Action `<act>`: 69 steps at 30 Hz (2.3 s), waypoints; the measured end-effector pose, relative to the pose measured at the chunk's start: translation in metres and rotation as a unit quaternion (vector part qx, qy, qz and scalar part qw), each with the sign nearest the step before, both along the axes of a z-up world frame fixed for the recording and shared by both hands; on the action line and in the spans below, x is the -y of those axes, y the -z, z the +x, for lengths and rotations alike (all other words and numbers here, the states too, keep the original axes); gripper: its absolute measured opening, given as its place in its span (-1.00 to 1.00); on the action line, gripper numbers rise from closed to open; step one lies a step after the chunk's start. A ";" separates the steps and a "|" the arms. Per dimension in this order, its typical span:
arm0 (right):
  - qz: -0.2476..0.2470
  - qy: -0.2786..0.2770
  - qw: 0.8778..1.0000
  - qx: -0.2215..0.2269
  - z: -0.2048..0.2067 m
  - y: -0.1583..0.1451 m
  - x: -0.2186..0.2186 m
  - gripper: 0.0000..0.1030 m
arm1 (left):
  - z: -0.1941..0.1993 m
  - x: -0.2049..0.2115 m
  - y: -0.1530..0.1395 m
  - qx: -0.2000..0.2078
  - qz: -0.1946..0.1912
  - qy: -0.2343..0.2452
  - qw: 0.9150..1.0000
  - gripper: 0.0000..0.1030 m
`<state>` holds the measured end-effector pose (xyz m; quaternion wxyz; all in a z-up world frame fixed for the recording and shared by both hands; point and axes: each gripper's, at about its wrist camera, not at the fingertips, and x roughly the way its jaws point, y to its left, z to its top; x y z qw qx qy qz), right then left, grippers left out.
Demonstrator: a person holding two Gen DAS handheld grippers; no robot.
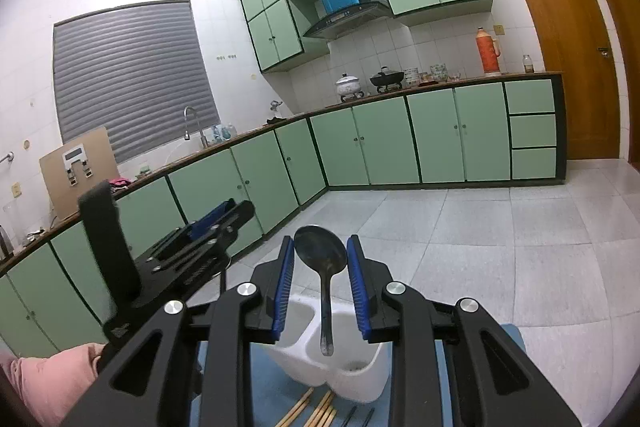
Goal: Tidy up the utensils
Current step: 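Drop the black spoon in the holder with left tool while right drops metal spoon, then close the right tool on the tip of a black chopstick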
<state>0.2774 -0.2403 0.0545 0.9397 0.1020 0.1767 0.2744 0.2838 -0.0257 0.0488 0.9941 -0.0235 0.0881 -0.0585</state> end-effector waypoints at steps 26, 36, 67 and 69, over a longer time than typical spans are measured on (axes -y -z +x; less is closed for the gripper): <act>-0.029 -0.025 0.997 -0.067 0.053 0.069 -0.033 -0.34 | 0.033 -0.018 0.058 -0.031 -0.028 0.002 0.999 -0.30; -0.021 -0.010 0.998 -0.061 0.034 0.062 -0.020 -0.28 | 0.010 -0.022 0.051 -0.040 -0.020 0.008 0.999 -0.02; -0.140 0.068 0.972 -0.174 -0.196 0.193 -0.014 0.11 | -0.235 -0.047 0.166 -0.285 0.080 0.015 0.955 0.74; -0.143 0.054 0.972 -0.180 -0.194 0.195 -0.023 -0.08 | -0.236 -0.048 0.168 -0.292 0.078 0.013 0.953 0.73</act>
